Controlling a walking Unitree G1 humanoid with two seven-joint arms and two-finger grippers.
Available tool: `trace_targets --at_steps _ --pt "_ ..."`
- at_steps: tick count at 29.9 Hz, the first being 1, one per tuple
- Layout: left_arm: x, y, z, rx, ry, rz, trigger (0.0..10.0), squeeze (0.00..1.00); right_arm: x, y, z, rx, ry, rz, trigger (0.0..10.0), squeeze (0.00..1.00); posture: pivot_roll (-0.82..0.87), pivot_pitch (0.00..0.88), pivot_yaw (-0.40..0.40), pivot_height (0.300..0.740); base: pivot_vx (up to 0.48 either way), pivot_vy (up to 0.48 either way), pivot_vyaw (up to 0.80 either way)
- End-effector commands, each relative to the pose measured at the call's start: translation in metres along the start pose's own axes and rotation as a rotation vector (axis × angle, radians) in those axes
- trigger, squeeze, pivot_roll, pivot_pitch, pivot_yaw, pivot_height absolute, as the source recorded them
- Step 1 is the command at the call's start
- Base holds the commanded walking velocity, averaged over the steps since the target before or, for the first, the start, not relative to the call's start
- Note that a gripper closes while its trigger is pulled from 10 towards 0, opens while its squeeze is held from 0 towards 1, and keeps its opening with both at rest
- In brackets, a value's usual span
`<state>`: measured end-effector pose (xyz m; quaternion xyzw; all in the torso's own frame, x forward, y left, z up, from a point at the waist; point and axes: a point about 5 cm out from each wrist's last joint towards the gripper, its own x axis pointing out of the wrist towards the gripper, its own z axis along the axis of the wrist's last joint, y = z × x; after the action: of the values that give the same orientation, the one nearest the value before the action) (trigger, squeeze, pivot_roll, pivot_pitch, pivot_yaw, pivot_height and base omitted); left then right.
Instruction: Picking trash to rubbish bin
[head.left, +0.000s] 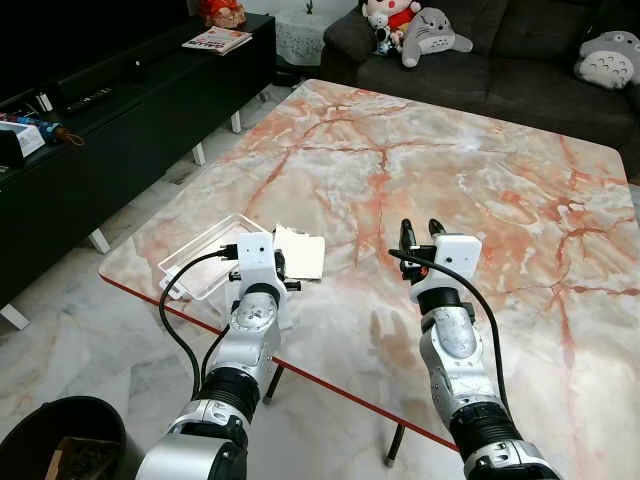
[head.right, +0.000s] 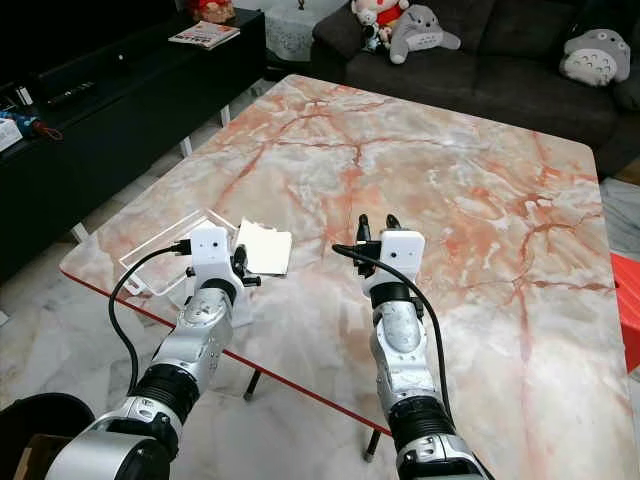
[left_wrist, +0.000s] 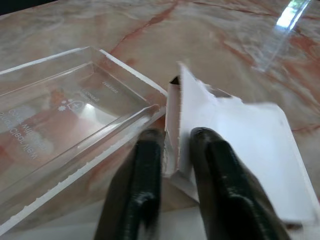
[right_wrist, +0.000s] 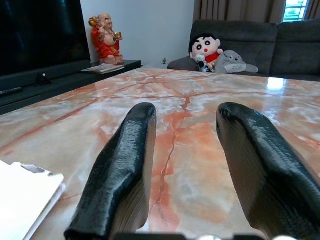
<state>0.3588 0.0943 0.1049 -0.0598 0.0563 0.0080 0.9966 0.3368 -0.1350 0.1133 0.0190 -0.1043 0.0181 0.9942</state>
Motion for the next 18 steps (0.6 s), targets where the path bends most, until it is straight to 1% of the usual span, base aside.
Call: trace_targets --at_steps 1,18 --pt "0.0016 -0.0020 0.0031 -0.010 -0.012 -0.003 0.0 0.00 0.0009 -0.0017 0.0009 0.000 0.003 -0.003 10.0 0.00 0.14 0.064 -0.071 0.740 0.000 0.000 0.00" --pt "0.0018 -0.0024 0.0046 -0.004 -0.027 -0.007 0.0 0.00 0.0008 -0.0016 0.0005 0.002 0.006 -0.004 10.0 0.00 0.14 0.063 -0.071 0.740 0.000 0.000 0.00"
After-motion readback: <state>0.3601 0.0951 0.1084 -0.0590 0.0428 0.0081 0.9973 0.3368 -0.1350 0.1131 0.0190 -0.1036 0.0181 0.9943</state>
